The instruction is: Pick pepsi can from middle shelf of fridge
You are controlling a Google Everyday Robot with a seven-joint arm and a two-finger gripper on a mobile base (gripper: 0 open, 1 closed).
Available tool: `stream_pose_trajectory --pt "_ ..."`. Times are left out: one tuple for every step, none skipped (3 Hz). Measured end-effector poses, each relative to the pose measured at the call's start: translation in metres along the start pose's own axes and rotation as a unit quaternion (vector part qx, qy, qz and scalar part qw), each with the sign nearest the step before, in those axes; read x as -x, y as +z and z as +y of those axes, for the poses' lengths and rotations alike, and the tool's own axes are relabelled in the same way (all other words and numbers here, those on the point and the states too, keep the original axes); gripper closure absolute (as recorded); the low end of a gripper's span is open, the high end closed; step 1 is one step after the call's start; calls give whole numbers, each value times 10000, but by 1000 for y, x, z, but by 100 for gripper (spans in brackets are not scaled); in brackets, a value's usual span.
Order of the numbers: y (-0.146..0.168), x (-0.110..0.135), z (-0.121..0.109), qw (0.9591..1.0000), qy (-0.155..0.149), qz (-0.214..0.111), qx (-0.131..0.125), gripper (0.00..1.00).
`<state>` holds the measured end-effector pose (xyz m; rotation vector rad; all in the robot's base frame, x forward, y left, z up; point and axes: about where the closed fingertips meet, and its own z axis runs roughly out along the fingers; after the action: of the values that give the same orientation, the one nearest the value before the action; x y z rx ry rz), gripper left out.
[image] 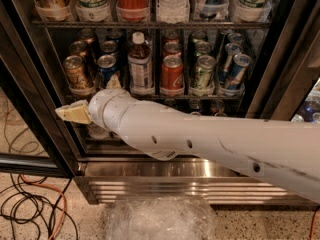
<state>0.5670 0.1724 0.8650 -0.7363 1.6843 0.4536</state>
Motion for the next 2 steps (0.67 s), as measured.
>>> stream_pose_trajectory --pt "12 -3 -7 9999 -59 -22 -115 5" --pt "31 -7 -18 9996 -124 -28 -251 1"
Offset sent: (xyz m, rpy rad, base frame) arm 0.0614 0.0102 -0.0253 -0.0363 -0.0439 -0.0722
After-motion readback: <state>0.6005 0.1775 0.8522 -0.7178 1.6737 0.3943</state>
